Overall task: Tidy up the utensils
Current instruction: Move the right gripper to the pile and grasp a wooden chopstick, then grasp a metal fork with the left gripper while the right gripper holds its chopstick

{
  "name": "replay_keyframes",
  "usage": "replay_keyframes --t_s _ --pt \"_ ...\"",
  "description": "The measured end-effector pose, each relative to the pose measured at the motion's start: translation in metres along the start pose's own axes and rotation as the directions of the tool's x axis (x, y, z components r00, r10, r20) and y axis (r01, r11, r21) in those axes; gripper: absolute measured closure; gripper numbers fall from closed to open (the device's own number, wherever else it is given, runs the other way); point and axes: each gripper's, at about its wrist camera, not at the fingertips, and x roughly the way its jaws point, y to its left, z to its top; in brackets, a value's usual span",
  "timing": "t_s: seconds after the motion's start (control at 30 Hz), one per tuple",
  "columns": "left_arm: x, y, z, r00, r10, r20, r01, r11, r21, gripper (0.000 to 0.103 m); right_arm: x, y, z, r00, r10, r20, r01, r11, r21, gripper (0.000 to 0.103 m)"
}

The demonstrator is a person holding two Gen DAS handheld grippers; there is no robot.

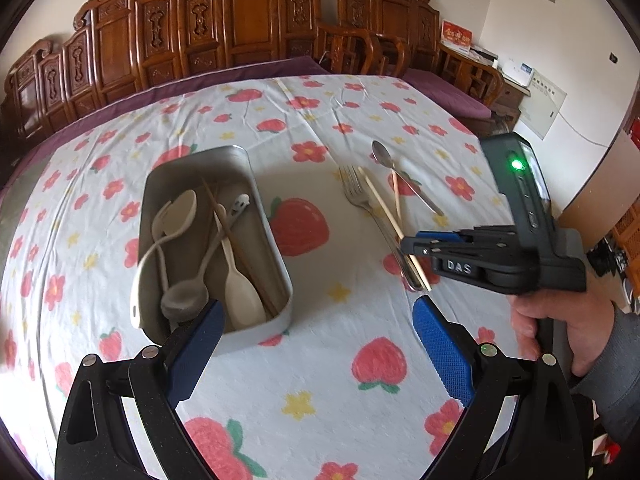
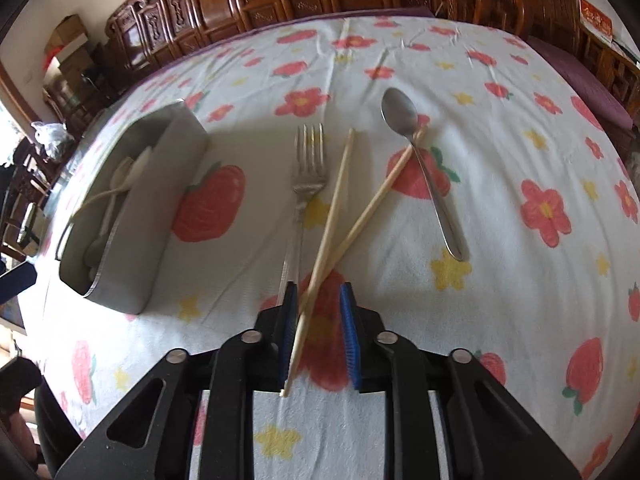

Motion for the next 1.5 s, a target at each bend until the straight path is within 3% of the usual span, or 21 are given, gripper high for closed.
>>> replay_keyframes --t_s 0.1,0.23,0.73,1.0,1.23,1.4,1.5 --pt "0.001 -0.005 -0.002 1.0 -0.004 -0.004 0.004 1.0 0.007 0.012 0.0 0.0 0.001 1.0 0.001 0.0 -0.001 1.0 0.002 0.082" --pt "0.001 -0.009 -0.002 1.0 -0.004 -0.008 0.004 1.0 0.015 0.012 0.002 0.0 -0.001 1.0 -0.017 -0.022 0.017 1.0 -0.007 0.096" --pt "0.03 -0.037 0.007 0.999 -0.002 -0.048 0.005 0.998 0.059 0.012 -0.036 -0.025 -0.032 0.998 -0.023 0.057 0.023 1.0 -0.008 0.097" --pt "0.05 -0.052 0.029 0.997 0.077 -0.01 -0.077 0.995 0.06 0.012 -0.047 -0.042 -0.057 0.996 -0.041 0.082 0.043 0.999 -0.022 0.097" --pt "0.069 -0.062 0.06 0.998 0.069 0.002 -0.069 0.997 0.047 0.012 -0.065 -0.055 -0.066 0.993 -0.041 0.11 0.043 0.999 -0.016 0.097" --pt "0.094 -0.067 0.075 0.997 0.059 -0.046 -0.057 0.997 0.046 0.027 -0.075 -0.058 -0.068 0.991 -0.043 0.123 0.045 0.999 -0.013 0.097" --pt "0.113 -0.066 0.078 0.995 0.042 -0.086 -0.04 0.999 0.032 0.029 -0.079 -0.057 -0.067 0.991 -0.042 0.131 0.045 0.999 -0.025 0.097"
